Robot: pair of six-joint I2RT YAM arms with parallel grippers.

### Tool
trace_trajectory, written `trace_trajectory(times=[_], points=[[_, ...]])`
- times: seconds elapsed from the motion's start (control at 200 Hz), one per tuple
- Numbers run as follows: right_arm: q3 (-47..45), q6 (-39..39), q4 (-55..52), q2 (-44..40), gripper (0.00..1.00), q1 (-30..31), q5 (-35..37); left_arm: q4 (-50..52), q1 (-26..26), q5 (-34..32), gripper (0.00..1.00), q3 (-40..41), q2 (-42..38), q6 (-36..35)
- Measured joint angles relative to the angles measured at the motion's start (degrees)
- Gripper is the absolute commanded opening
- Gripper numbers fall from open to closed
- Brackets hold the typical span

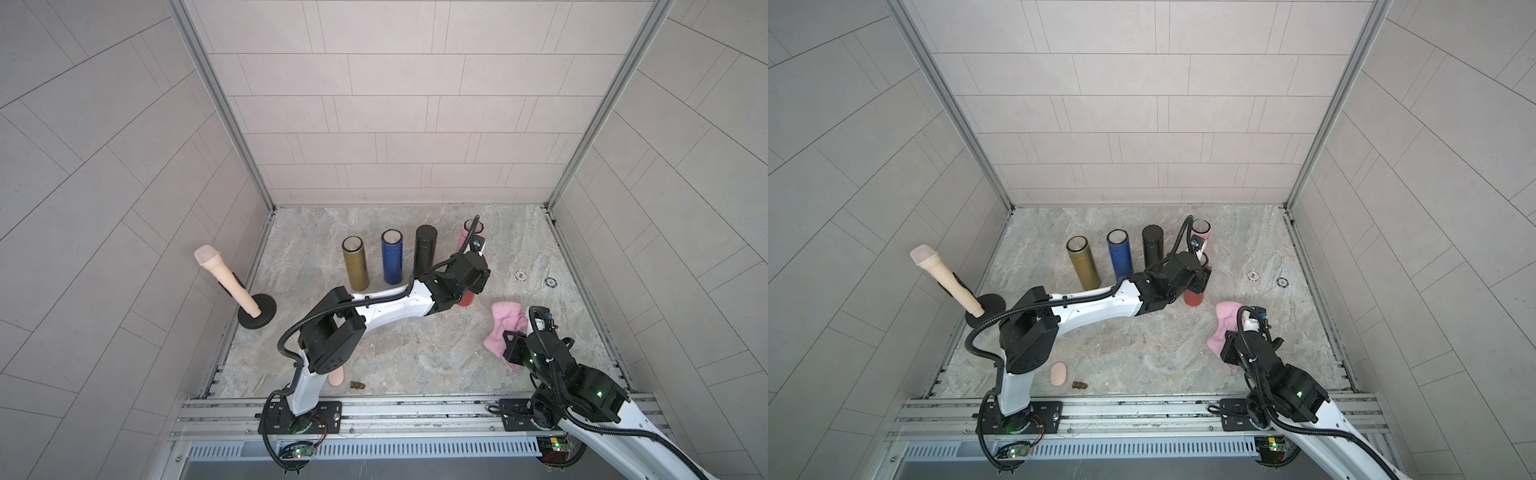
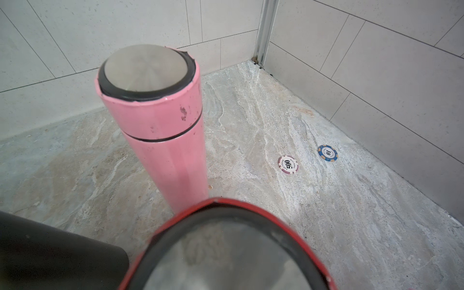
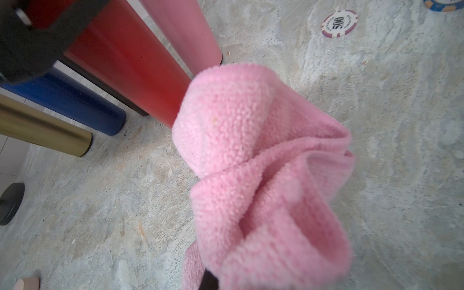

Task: Wipe the surface of the thermos
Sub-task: Place the thermos at the center of the board.

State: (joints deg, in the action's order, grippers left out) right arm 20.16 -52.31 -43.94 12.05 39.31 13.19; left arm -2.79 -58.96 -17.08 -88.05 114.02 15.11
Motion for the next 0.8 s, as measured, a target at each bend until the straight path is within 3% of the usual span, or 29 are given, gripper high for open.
trace_trajectory(times=[0.085, 0.125, 0.195, 0.59, 0.801], points=[[0.00, 0.00, 0.20, 0.00, 0.00, 0.00, -0.09, -0.02, 0.00, -0.11, 0.68, 0.00, -0.02, -0.44], [0.00, 0.00, 0.39, 0.00, 0.00, 0.00, -0.13, -0.02, 0.00, -0.11, 0.87, 0.02, -0.02, -0.83], [-0.04, 0.00, 0.68, 0.00, 0.00, 0.00, -0.28, -0.66, 0.00, -0.52, 1.00, 0.02, -0.04, -1.44], [-0.11, -0.04, 2.40, 0.02, 0.00, 0.00, -1.09, -1.88, -1.09, -0.85, 1.00, 2.58, -8.13, -3.17], [-2.10, -0.46, 2.91, 0.00, 0.00, 0.00, -1.95, 6.27, -1.44, -6.54, 1.00, 0.94, -15.91, -1.97]])
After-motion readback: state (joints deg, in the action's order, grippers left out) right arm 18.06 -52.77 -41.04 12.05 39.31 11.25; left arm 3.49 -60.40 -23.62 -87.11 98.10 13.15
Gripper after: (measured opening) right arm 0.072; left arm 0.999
